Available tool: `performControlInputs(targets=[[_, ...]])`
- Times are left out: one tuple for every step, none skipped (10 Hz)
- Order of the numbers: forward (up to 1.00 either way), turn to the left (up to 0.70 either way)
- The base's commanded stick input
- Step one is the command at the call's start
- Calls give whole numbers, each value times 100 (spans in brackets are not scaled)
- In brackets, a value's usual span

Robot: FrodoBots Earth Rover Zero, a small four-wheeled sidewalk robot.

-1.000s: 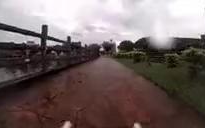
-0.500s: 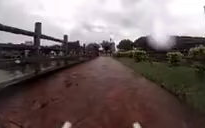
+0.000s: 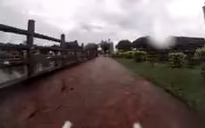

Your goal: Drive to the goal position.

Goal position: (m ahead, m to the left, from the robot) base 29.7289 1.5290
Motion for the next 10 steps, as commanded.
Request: performControlInputs(targets=[[50, 0], [50, 0], [50, 0], [50, 0], [50, 0], [50, 0], [50, 0], [50, 0], [50, 0], [50, 0]])
